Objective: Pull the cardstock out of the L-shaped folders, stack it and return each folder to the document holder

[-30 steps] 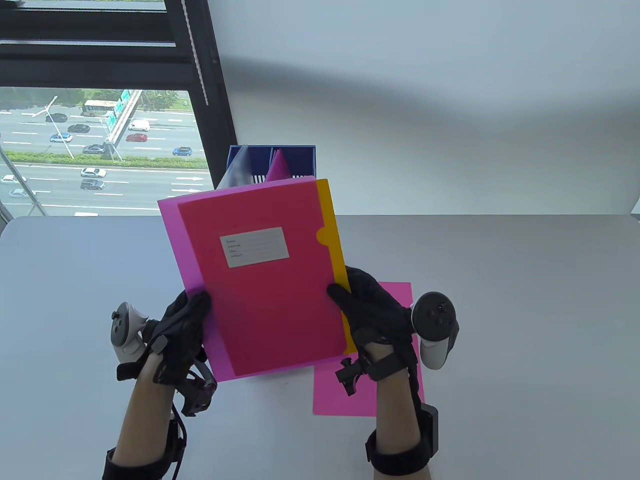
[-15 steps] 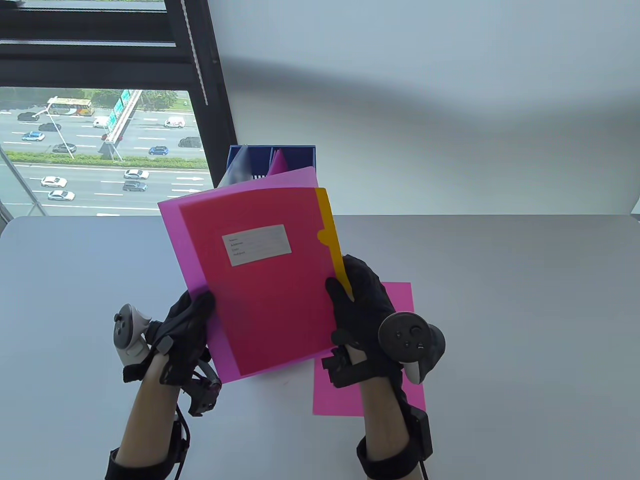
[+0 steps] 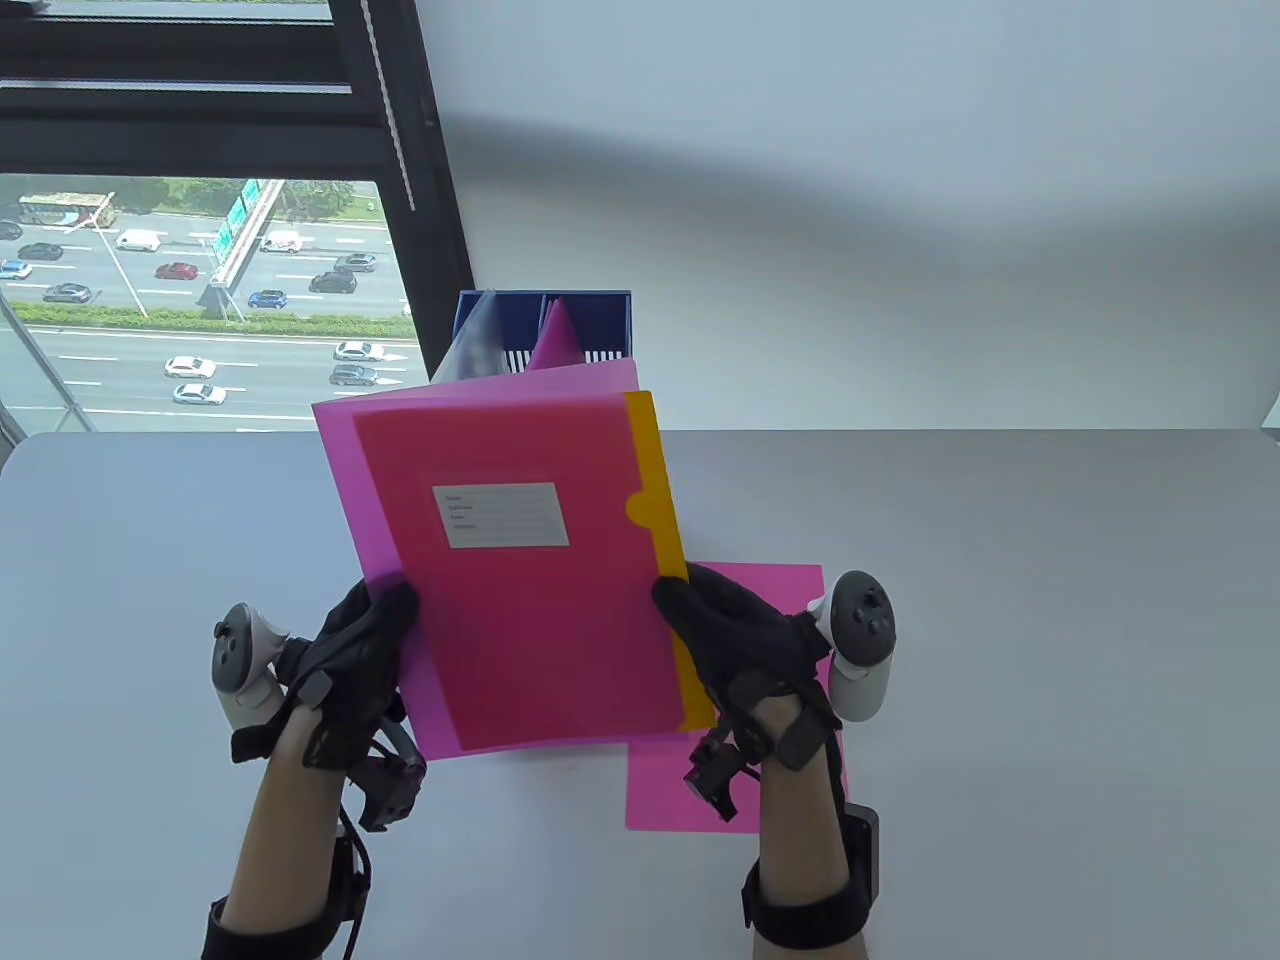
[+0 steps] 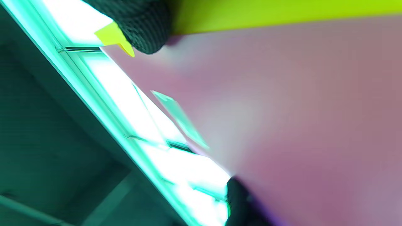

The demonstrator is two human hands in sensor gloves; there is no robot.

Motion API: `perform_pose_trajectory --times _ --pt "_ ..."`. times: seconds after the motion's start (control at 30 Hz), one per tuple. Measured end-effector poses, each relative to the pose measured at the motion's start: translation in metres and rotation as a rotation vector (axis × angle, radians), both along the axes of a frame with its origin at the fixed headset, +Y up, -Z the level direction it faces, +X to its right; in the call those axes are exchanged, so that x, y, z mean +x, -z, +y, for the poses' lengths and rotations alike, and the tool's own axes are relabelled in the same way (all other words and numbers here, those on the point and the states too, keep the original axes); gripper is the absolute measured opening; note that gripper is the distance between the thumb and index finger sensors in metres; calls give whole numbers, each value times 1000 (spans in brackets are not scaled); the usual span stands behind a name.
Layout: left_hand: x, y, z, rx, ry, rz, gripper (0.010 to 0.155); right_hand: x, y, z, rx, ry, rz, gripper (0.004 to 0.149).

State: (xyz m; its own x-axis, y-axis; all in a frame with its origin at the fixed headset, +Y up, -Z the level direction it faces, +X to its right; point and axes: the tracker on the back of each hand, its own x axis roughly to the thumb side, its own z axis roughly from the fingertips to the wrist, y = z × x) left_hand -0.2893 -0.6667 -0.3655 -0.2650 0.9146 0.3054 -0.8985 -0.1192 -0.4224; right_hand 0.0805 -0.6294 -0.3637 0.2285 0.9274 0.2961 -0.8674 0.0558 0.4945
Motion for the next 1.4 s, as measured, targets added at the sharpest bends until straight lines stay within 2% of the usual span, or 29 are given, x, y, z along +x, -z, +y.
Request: perform_pose_trajectory --times 0.13,0.27,0.37,0.47,0.57,0.8,1.23,1.4 --pt "0 0 1 15 5 -25 45 -4 2 -4 -42 46 134 46" --pt "-1 0 1 17 16 -32 45 -2 4 -5 -55 15 136 44" --pt "-1 0 1 16 16 -26 45 1 3 -1 -21 -67 86 38" --pt "-2 0 2 14 19 -15 45 5 0 6 28 -187 -5 40" --pt "-2 0 2 11 20 -1 45 8 -5 13 76 -279 -162 40" --pt "-1 -1 1 -1 7 32 45 2 -13 21 174 -445 -406 41" --pt "-6 0 3 33 41 60 45 0 -11 18 166 -428 -372 39" --pt "-17 -3 7 60 75 119 44 21 -14 22 178 -406 -497 39"
